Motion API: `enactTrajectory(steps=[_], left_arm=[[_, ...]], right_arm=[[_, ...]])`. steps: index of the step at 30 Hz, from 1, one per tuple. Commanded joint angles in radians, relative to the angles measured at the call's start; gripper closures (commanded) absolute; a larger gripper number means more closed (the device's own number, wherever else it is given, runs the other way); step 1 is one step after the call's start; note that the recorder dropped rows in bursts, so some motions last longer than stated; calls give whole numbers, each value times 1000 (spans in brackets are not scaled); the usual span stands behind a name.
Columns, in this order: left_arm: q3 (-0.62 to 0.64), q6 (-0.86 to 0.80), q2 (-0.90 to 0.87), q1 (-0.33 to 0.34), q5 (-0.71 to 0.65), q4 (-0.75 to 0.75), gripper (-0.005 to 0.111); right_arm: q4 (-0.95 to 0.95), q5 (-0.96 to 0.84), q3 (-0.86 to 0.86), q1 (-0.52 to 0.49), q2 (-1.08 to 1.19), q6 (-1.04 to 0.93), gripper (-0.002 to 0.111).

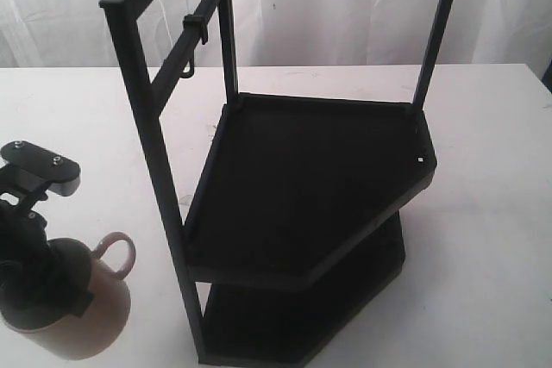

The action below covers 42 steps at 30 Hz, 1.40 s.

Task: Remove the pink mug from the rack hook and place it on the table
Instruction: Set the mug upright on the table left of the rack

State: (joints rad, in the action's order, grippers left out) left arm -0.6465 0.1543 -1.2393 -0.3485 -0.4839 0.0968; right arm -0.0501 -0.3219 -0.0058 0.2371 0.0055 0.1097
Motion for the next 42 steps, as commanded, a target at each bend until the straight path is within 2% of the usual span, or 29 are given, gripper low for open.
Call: enactTrajectory(steps=[1, 29, 42], left_arm=[[5, 10, -43, 0, 15, -4, 107], [5, 8, -218, 0, 65, 1, 107], [5, 8, -220, 0, 65, 1, 107]], right_arm=[[-2, 8, 6, -8, -6, -1, 108], [-2, 8, 6, -8, -6, -1, 108], [-2, 8, 6, -8, -6, -1, 108]])
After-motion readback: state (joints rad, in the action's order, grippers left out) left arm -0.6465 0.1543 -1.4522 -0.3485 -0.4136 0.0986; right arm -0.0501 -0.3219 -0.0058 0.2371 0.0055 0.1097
